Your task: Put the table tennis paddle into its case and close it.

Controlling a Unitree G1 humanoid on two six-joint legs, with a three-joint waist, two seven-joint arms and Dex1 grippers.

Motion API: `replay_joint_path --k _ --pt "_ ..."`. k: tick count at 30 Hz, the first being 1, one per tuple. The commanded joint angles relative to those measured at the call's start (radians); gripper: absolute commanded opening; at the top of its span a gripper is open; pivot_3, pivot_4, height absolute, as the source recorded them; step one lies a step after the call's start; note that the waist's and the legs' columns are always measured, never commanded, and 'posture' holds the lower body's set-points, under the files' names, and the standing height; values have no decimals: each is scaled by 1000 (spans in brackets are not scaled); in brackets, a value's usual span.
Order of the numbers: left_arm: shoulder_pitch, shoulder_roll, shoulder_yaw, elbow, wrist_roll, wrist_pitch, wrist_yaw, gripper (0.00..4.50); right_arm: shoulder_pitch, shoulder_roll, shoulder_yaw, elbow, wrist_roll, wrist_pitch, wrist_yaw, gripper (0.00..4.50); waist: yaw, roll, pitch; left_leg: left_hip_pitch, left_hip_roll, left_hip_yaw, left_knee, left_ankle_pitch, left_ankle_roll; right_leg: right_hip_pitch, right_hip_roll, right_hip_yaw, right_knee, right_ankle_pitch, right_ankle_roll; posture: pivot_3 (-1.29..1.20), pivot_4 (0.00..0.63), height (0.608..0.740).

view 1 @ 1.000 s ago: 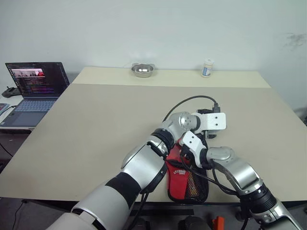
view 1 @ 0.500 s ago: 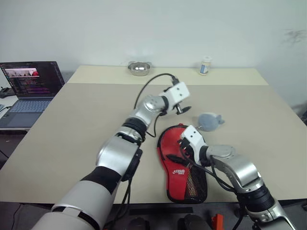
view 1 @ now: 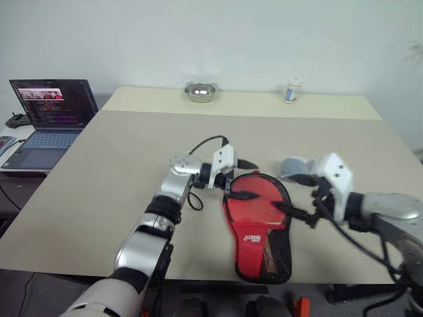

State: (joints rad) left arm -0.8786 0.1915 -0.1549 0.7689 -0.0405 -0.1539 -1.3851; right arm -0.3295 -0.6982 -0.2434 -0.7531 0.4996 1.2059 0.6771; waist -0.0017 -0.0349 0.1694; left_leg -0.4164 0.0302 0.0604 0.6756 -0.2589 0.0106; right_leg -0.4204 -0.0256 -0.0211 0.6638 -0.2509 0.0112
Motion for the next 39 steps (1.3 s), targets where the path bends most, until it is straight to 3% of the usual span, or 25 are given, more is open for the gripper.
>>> replay_joint_path --k 1,4,10,16,23,26,35,39 --pt "10 -22 -30 -46 -8 31 21 4469 -27 -2 -37 80 -34 -65 -61 4500 -1 0 0 0 0 0 1 0 0 0 1 0 0 0 0 0 150 740" --pt "13 -30 -61 29 36 -22 69 4469 -93 13 -9 212 -82 -130 -121 4500 -3 0 0 1 1 0 1 1 1 0 2 2 1 0 2 0 150 740" --pt "-2 -63 -86 172 86 -110 164 4469 -208 37 113 518 -160 -317 -107 4500 0 2 -1 1 1 0 1 1 2 0 4 3 1 3 -2 0 150 740" --pt "12 -69 -97 189 99 -139 178 4469 -309 110 163 823 -196 -443 -102 4500 0 2 -1 1 0 3 2 1 2 0 3 5 0 3 -1 0 150 740" --pt "24 -61 -103 184 102 -146 179 4469 -348 145 201 1002 -249 -523 -104 4500 0 2 -1 1 1 3 2 1 2 0 2 4 1 4 -1 0 150 740" --pt "31 -58 -108 181 105 -148 177 4500 -359 156 196 1029 -261 -532 -122 3856 0 3 -2 1 1 3 2 1 2 0 2 5 1 4 -1 0 150 740" --pt "34 -57 -125 219 126 -177 194 4500 -352 172 209 982 -281 -507 -138 949 0 4 -3 1 1 3 2 1 2 0 2 5 1 4 -1 0 150 740" --pt "42 -60 -136 245 138 -193 209 4500 -314 145 200 897 -280 -459 -144 328 1 6 -4 1 1 3 2 1 2 0 2 4 1 4 -1 0 150 740"
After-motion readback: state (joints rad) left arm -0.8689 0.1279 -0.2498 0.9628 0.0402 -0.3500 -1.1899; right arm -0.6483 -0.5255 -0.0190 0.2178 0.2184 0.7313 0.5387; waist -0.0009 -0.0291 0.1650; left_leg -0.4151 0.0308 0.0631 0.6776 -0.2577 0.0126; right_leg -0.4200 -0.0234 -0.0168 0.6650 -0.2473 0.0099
